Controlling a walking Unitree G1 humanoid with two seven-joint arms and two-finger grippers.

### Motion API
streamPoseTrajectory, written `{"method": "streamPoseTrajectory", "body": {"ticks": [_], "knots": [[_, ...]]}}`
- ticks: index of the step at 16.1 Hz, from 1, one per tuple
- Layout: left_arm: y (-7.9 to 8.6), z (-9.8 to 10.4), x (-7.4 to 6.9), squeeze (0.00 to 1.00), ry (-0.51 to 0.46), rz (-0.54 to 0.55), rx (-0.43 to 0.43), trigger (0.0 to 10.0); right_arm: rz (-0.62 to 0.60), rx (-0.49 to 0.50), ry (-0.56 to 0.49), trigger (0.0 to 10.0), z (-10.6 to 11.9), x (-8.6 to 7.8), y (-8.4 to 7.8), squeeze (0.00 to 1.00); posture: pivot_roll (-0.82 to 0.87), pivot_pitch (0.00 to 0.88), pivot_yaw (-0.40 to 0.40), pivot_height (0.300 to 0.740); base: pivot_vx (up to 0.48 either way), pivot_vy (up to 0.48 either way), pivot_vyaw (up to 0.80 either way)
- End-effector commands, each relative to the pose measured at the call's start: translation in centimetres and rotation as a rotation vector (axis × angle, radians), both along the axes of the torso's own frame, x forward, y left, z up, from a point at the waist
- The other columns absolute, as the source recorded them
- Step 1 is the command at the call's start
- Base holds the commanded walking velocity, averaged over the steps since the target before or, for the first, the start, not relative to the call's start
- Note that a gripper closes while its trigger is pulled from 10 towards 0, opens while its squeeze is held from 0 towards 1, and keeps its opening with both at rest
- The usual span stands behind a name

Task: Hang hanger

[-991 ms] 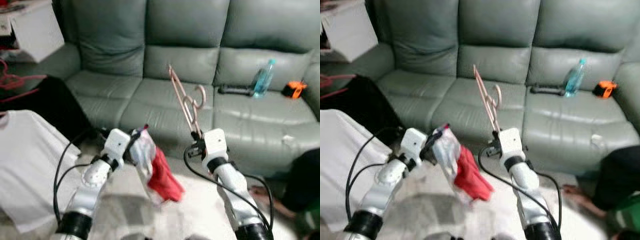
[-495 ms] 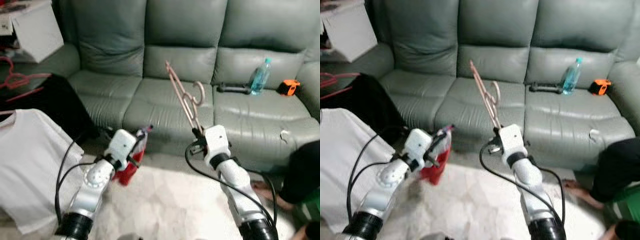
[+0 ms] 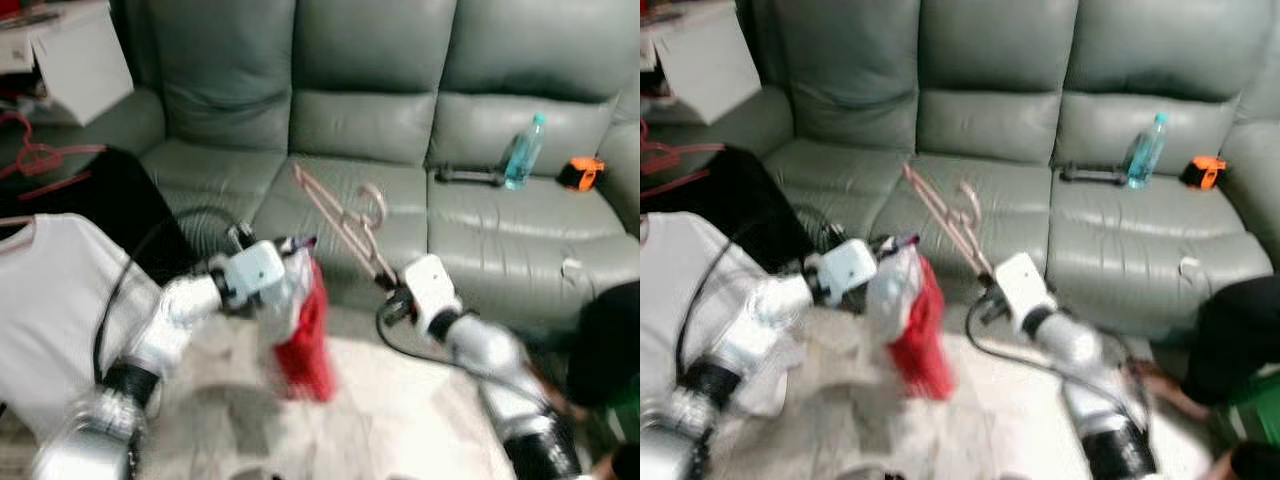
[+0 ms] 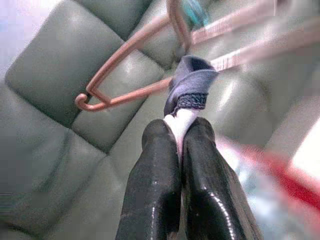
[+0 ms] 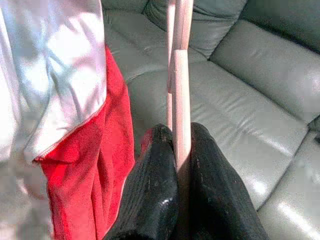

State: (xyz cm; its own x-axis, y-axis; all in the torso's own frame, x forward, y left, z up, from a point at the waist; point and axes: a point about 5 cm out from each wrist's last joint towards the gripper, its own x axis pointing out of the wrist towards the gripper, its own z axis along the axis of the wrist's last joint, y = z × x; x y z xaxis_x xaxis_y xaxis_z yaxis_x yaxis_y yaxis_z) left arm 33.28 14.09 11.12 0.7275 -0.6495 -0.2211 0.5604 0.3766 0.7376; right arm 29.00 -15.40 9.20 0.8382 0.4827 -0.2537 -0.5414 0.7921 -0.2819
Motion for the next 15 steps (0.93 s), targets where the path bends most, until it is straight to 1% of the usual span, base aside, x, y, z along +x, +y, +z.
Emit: {"method": "streamPoseTrajectory", "body": {"ticks": [1,2,3,4,5,6,7,8,9,12,13,14,15], "knots": [[0.2,-0.7,0.3,0.0,-0.024,-0.042,0.167,10.0,0.05,-0.044,-0.032,10.0,1.0,0.5,0.2,0.0,-0.05,0.0,0.045,0.74,0.0,0.0,0.0],[0.9,-1.1,1.0,0.0,-0.023,-0.01,0.279,10.0,0.07,-0.079,-0.035,10.0,1.3,0.7,-0.1,0.0,-0.06,0.0,0.049,0.74,0.0,0.0,0.0],[1.4,-1.1,1.5,0.0,-0.013,0.032,0.295,10.0,0.084,-0.093,-0.034,10.0,1.6,0.8,-0.3,0.0,-0.06,0.0,0.049,0.74,0.0,0.0,0.0],[1.7,-0.8,2.1,0.0,-0.066,0.039,0.356,10.0,0.117,-0.117,-0.007,10.0,1.6,0.7,-0.3,0.0,-0.08,0.0,0.05,0.74,0.0,0.0,0.0],[1.6,-0.3,2.5,0.0,-0.084,0.029,0.352,10.0,0.152,-0.136,0.012,10.0,1.5,0.3,-0.4,0.0,-0.08,0.0,0.05,0.74,0.0,0.0,0.0],[1.5,0.0,2.7,0.0,-0.109,0.014,0.372,10.0,0.184,-0.152,0.027,10.0,1.4,0.0,-0.5,0.0,-0.09,0.0,0.052,0.74,0.0,0.0,0.0],[1.3,0.4,2.8,0.0,-0.163,-0.038,0.439,10.0,0.22,-0.167,0.056,10.0,1.1,-0.6,-0.8,0.0,-0.09,0.0,0.054,0.74,0.0,0.0,0.0],[1.3,0.5,2.9,0.0,-0.187,-0.074,0.488,10.0,0.241,-0.178,0.081,10.0,0.9,-0.8,-1.1,0.0,-0.09,0.0,0.061,0.74,0.0,0.0,0.0],[1.3,0.5,2.9,0.0,-0.195,-0.086,0.52,10.0,0.263,-0.191,0.091,10.0,0.9,-1.0,-1.2,0.0,-0.09,0.0,0.066,0.74,0.0,0.0,0.0],[1.3,1.0,3.3,0.0,-0.224,-0.083,0.532,10.0,0.299,-0.185,0.125,10.0,1.1,-1.1,-1.3,0.0,-0.1,0.0,0.072,0.74,0.0,0.0,0.0],[1.2,1.1,3.1,0.0,-0.294,-0.149,0.583,10.0,0.379,-0.179,0.158,10.0,1.2,-1.9,-1.2,0.0,-0.1,0.0,0.067,0.74,0.0,0.0,0.0],[1.3,0.9,2.7,0.0,-0.33,-0.227,0.648,10.0,0.432,-0.189,0.186,10.0,1.3,-2.5,-1.4,0.0,-0.1,0.0,0.068,0.74,0.0,0.0,0.0],[1.5,0.6,2.5,0.0,-0.343,-0.279,0.701,10.0,0.463,-0.209,0.205,10.0,1.3,-2.8,-1.8,0.0,-0.1,0.0,0.07,0.74,0.0,0.0,0.0]]}}
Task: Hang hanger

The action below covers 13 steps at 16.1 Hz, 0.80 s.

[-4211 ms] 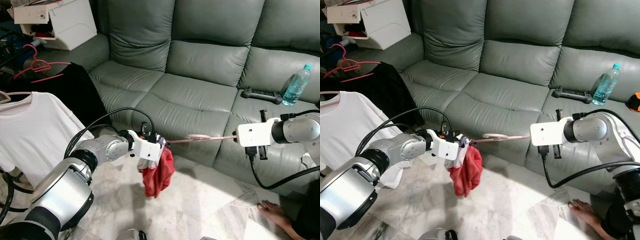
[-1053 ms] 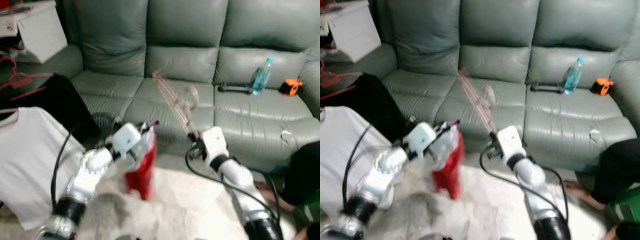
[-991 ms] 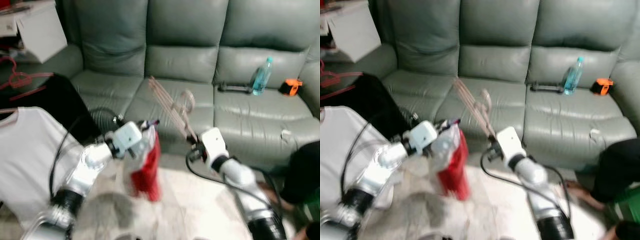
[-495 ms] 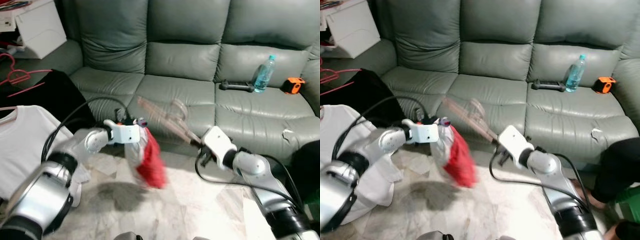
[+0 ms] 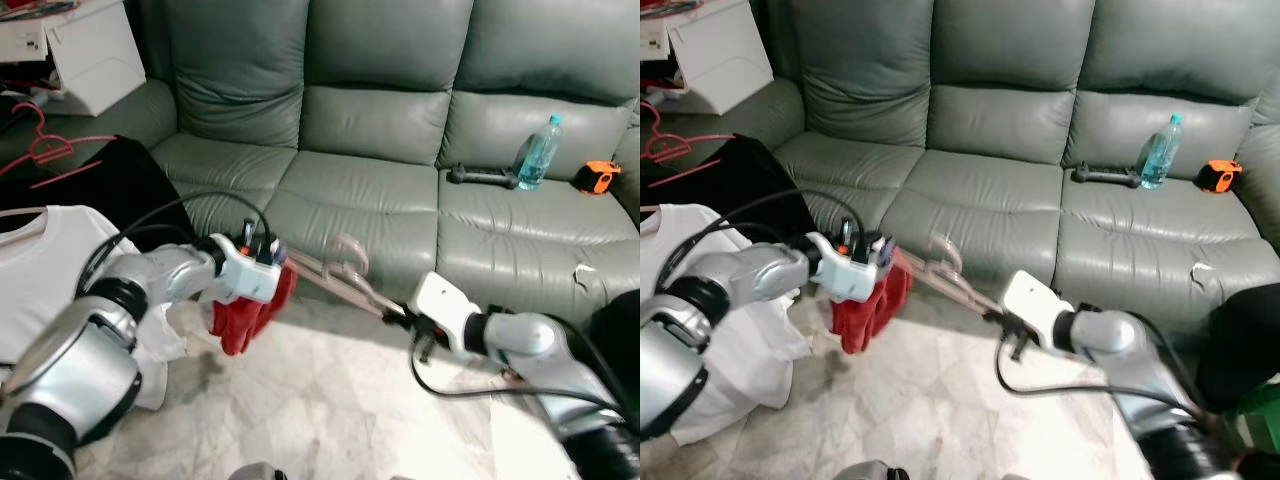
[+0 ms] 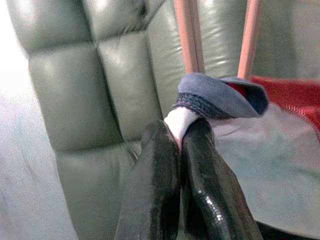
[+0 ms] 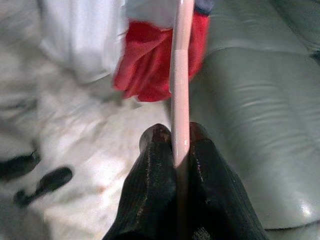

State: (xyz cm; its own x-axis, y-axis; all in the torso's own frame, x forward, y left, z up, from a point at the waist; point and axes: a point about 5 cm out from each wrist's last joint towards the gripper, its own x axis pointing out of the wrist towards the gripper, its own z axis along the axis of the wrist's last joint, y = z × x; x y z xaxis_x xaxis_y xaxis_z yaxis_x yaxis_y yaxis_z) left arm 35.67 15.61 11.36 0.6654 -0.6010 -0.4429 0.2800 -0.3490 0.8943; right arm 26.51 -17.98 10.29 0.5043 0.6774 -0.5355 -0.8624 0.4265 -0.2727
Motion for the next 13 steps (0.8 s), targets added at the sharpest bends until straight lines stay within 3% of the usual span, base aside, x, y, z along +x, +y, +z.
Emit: {"method": "streamPoseTrajectory", "body": {"ticks": [1,3,8,13], "knots": [[0.3,0.1,-0.1,0.0,-0.011,-0.044,0.06,10.0,0.051,0.006,0.007,10.0,0.4,-0.3,0.4,0.0,-0.09,0.0,0.074,0.74,0.0,0.0,0.0],[1.6,0.1,0.1,0.0,-0.014,-0.028,0.144,10.0,0.042,-0.049,0.0,10.0,1.3,0.1,-1.0,0.0,-0.1,0.0,0.086,0.74,0.0,0.0,0.0],[2.6,0.2,0.4,0.0,-0.049,0.014,0.179,10.0,0.077,-0.121,0.031,10.0,2.8,-0.6,-3.0,0.0,-0.1,0.0,0.089,0.74,0.0,0.0,0.0],[2.4,-0.5,0.1,0.0,-0.042,-0.007,0.196,10.0,0.088,-0.202,0.051,10.0,4.2,-0.5,-4.9,0.0,-0.11,0.001,0.092,0.74,0.0,0.0,0.0]]}}
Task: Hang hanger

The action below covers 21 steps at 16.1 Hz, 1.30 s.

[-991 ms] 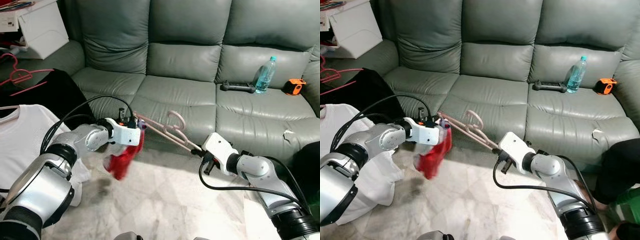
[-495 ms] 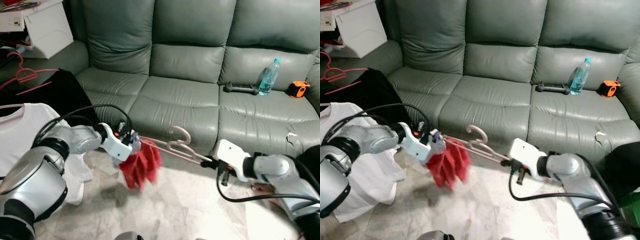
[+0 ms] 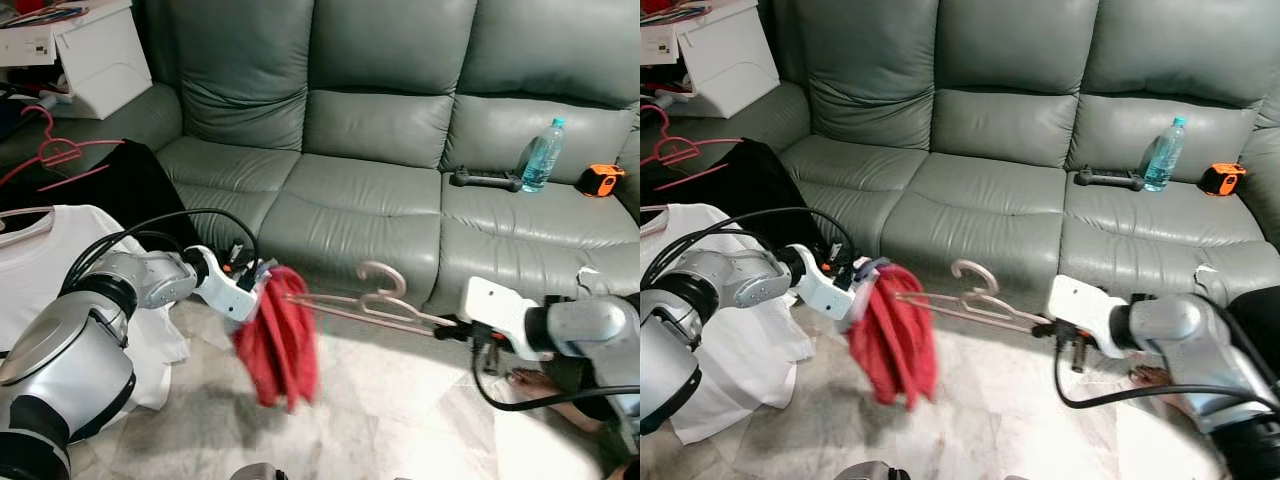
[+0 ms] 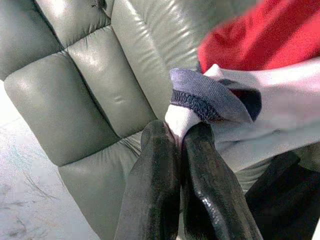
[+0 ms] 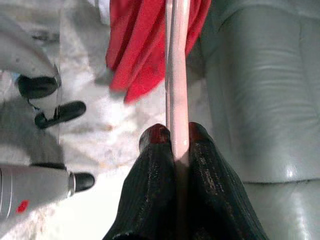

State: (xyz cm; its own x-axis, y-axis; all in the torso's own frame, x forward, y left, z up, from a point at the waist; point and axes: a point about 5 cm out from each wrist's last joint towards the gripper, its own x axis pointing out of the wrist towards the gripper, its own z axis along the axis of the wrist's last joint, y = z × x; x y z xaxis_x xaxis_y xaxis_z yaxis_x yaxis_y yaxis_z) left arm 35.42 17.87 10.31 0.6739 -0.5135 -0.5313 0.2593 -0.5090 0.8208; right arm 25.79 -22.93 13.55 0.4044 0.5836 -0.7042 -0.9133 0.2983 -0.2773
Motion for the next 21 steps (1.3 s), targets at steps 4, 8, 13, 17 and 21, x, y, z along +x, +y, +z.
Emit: {"method": "streamPoseTrajectory", "body": {"ticks": [4,8,13,17,21], "knots": [[-0.2,-0.1,-0.1,0.0,-0.003,-0.042,0.034,10.0,0.0,-0.082,-0.122,10.0,2.7,1.6,-1.5,0.0,-0.11,0.003,0.093,0.74,0.0,0.0,0.0],[-0.3,-1.5,-1.0,0.0,0.039,-0.084,0.067,10.0,-0.029,-0.164,-0.252,10.0,4.5,3.4,-2.6,0.0,-0.12,0.004,0.094,0.74,0.0,0.0,0.0],[-1.1,-3.4,-2.6,0.0,0.097,-0.217,0.117,10.0,0.047,-0.154,-0.218,10.0,3.4,3.8,-1.6,0.0,-0.11,0.006,0.092,0.74,0.0,0.0,0.0],[-2.1,-4.0,-3.1,0.0,0.101,-0.285,0.112,10.0,0.123,-0.088,-0.127,10.0,3.3,3.6,-0.8,0.0,-0.11,0.008,0.09,0.74,0.0,0.0,0.0],[-3.0,-4.0,-3.3,0.0,0.096,-0.34,0.097,10.0,0.179,-0.082,-0.029,10.0,3.1,2.8,-1.0,0.0,-0.11,0.009,0.091,0.74,0.0,0.0,0.0]]}}
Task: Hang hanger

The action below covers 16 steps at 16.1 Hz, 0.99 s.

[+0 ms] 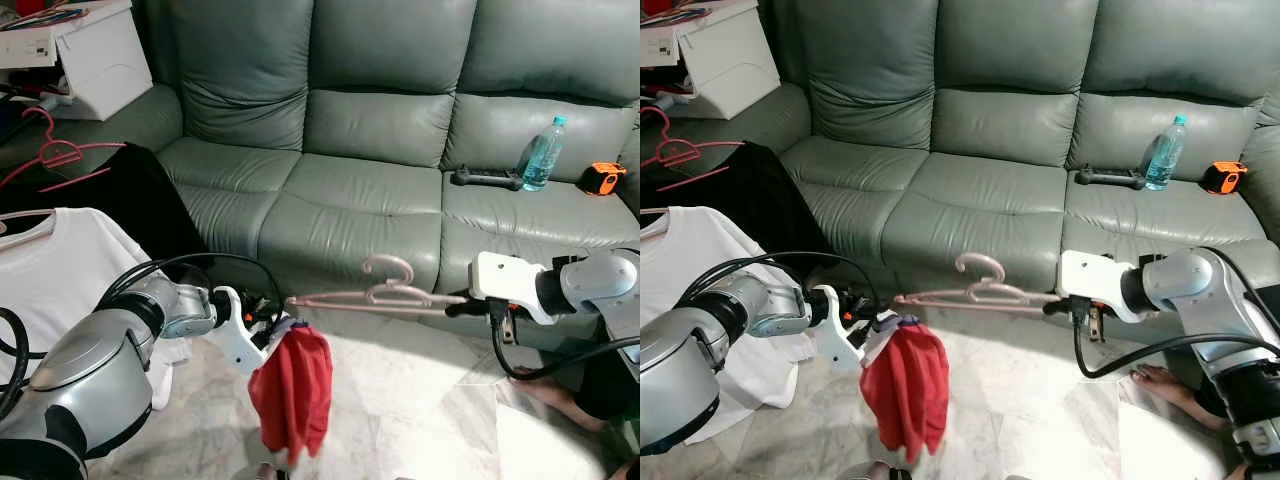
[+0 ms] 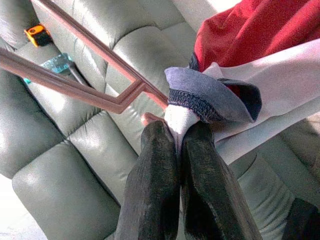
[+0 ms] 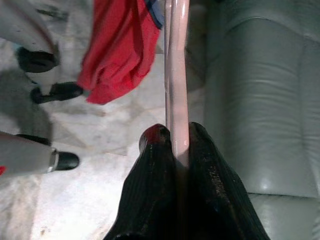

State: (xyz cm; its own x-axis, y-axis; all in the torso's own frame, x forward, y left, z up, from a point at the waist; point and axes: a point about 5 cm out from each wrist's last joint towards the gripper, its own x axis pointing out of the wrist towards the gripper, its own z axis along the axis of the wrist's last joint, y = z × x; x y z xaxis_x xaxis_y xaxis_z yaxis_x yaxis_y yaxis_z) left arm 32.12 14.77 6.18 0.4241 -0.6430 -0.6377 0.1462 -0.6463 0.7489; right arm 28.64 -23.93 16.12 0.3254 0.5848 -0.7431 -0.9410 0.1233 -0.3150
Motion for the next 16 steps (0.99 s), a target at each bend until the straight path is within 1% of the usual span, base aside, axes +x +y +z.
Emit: {"method": "streamPoseTrajectory", "body": {"ticks": [1,3,7,9,13,15,16], "knots": [[0.0,0.0,-0.1,0.0,-0.002,-0.029,0.006,10.0,0.025,0.013,0.026,10.0,0.6,-0.3,-0.1,0.0,-0.11,0.009,0.094,0.74,0.0,0.0,0.0],[-0.1,-0.1,-0.3,0.0,0.004,-0.052,0.008,10.0,0.026,-0.014,0.049,10.0,0.7,-0.6,-0.6,0.0,-0.11,0.009,0.095,0.74,0.0,0.0,0.0],[0.2,-0.1,-0.2,0.0,0.001,-0.044,0.017,10.0,0.051,-0.048,0.1,10.0,1.4,-1.5,-1.0,0.0,-0.11,0.009,0.097,0.74,0.0,0.0,0.0],[0.4,0.0,-0.1,0.0,-0.006,-0.038,0.022,10.0,0.049,-0.049,0.123,10.0,1.8,-1.8,-1.2,0.0,-0.11,0.009,0.097,0.74,0.0,0.0,0.0],[0.3,0.2,0.0,0.0,-0.011,-0.037,0.016,10.0,0.04,-0.063,0.15,10.0,1.5,-2.3,-1.4,0.0,-0.11,0.009,0.097,0.74,0.0,0.0,0.0],[0.5,0.1,0.0,0.0,-0.01,-0.034,0.02,10.0,0.018,-0.05,0.094,10.0,2.0,-1.8,-1.4,0.0,-0.11,0.009,0.097,0.74,0.0,0.0,0.0],[0.7,0.0,-0.1,0.0,-0.008,-0.032,0.025,10.0,0.008,-0.065,0.061,10.0,2.5,-1.5,-1.6,0.0,-0.11,0.009,0.098,0.74,0.0,0.0,0.0]]}}
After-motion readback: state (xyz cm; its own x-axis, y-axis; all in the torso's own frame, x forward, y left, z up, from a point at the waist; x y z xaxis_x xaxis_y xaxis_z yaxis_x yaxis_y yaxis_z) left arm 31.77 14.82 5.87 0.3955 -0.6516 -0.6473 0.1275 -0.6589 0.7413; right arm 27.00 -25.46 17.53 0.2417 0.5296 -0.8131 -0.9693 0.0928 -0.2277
